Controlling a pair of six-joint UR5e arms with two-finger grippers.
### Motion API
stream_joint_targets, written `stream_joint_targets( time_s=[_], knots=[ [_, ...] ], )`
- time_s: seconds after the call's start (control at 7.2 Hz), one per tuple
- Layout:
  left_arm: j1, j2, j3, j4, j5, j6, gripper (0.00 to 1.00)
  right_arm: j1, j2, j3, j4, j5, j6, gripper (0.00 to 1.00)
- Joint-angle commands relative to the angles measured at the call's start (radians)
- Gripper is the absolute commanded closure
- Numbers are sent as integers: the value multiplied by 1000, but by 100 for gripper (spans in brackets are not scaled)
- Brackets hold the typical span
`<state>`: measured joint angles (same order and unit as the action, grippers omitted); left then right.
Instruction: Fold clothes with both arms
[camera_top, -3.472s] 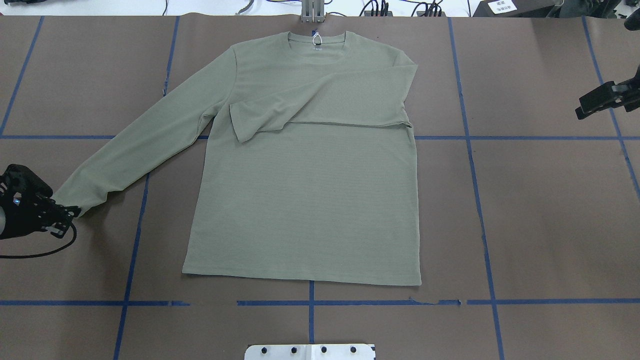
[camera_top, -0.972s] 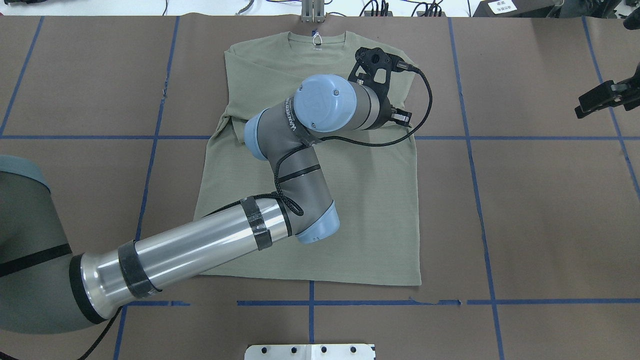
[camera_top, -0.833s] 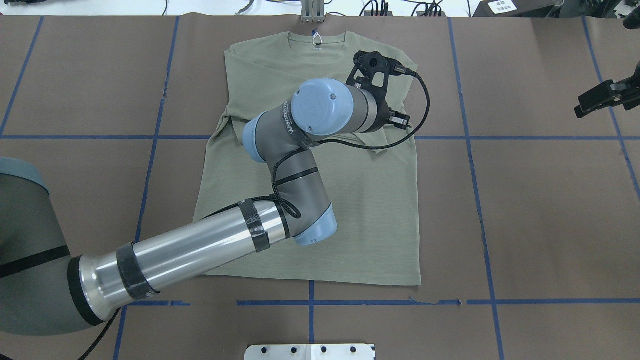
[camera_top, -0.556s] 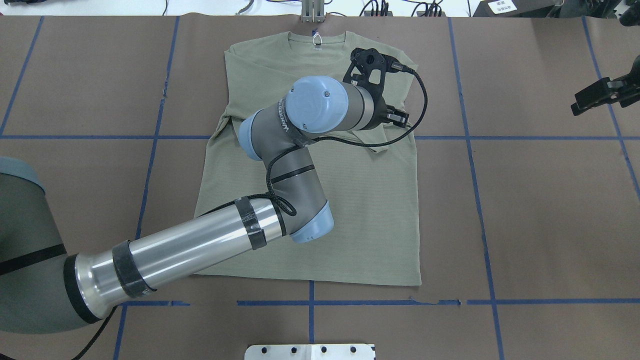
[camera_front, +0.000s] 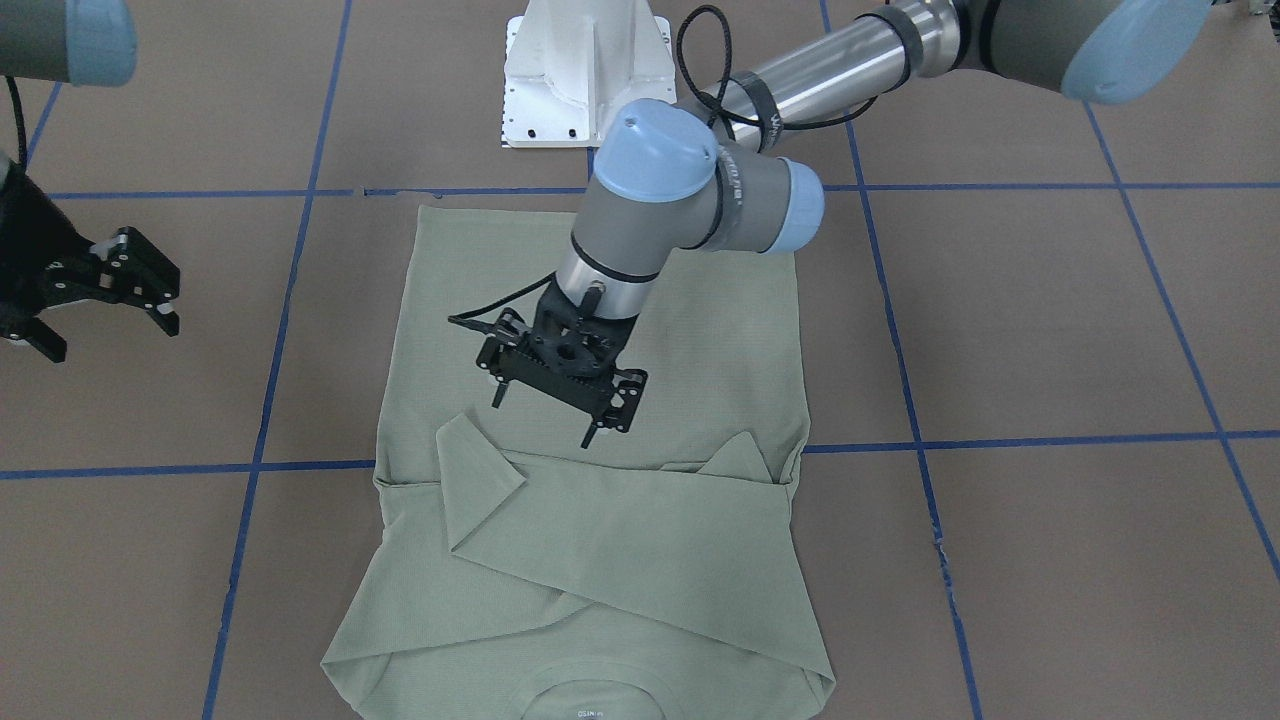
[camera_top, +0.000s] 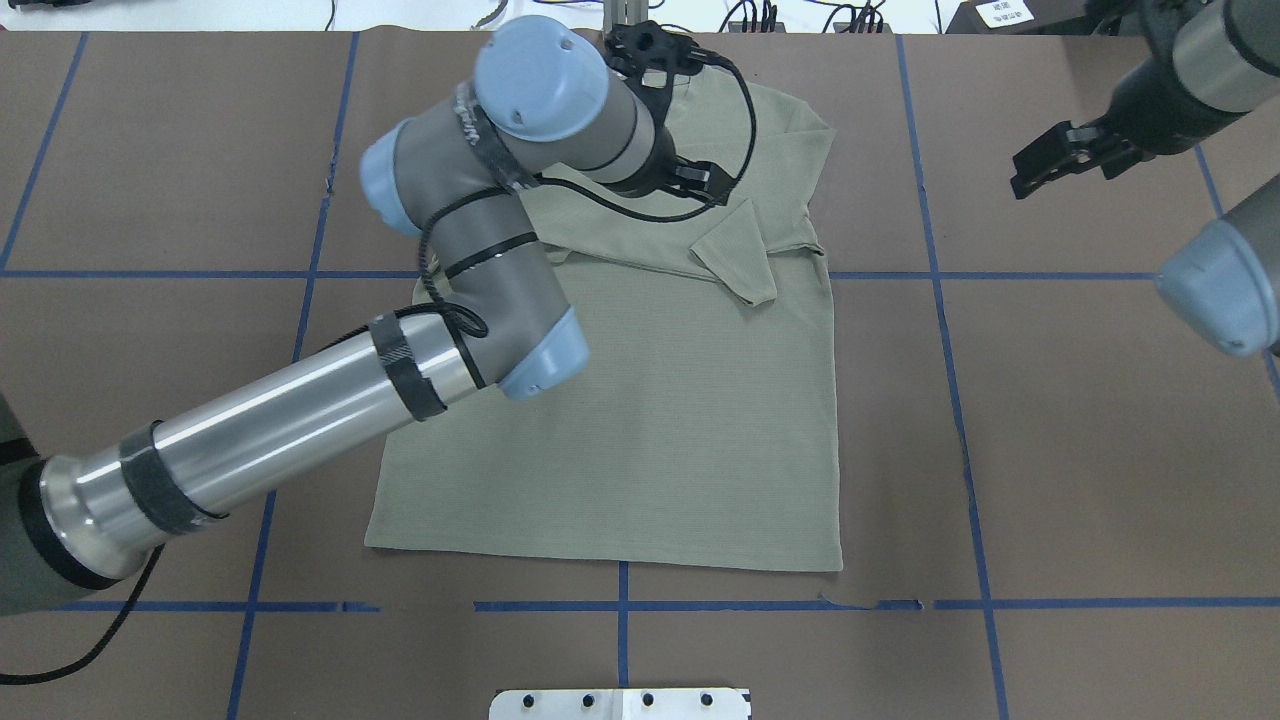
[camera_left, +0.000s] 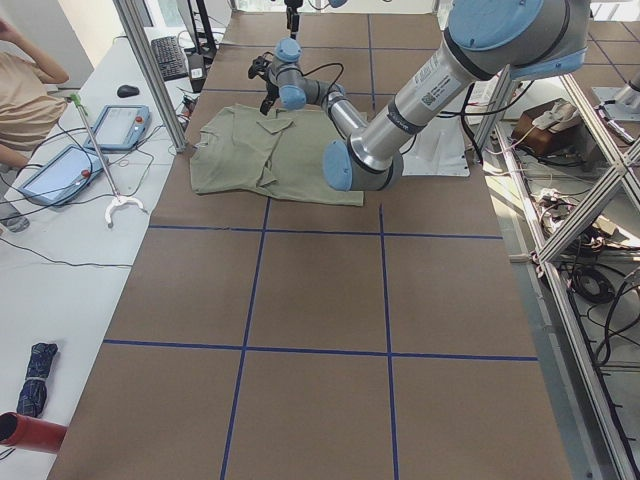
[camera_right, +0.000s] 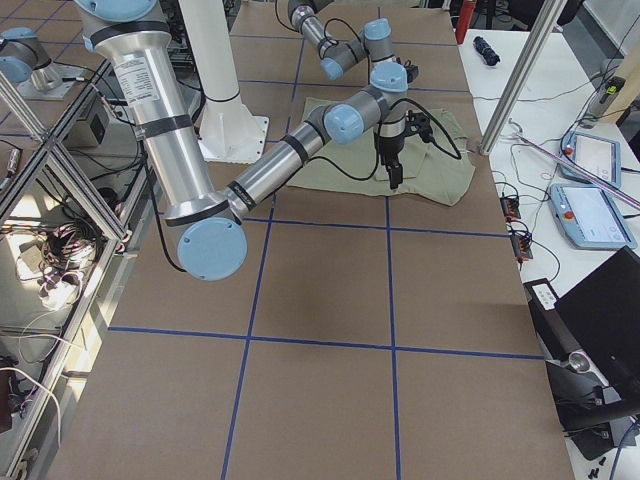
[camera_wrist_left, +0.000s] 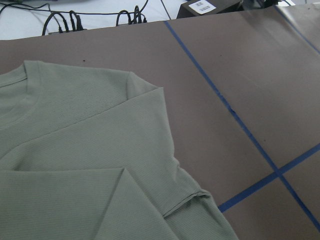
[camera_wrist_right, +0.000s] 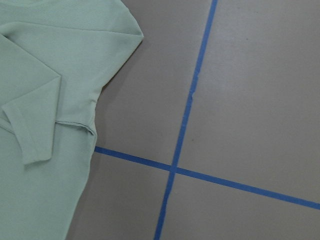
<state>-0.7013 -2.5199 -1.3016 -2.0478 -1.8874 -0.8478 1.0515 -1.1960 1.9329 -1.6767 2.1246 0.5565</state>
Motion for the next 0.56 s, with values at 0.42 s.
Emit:
stream_joint_targets(
  time_s=[0.42],
  knots=[
    [-223, 412, -399, 127, -209, 346, 0, -299, 465, -445, 12, -354, 336, 5]
  ],
)
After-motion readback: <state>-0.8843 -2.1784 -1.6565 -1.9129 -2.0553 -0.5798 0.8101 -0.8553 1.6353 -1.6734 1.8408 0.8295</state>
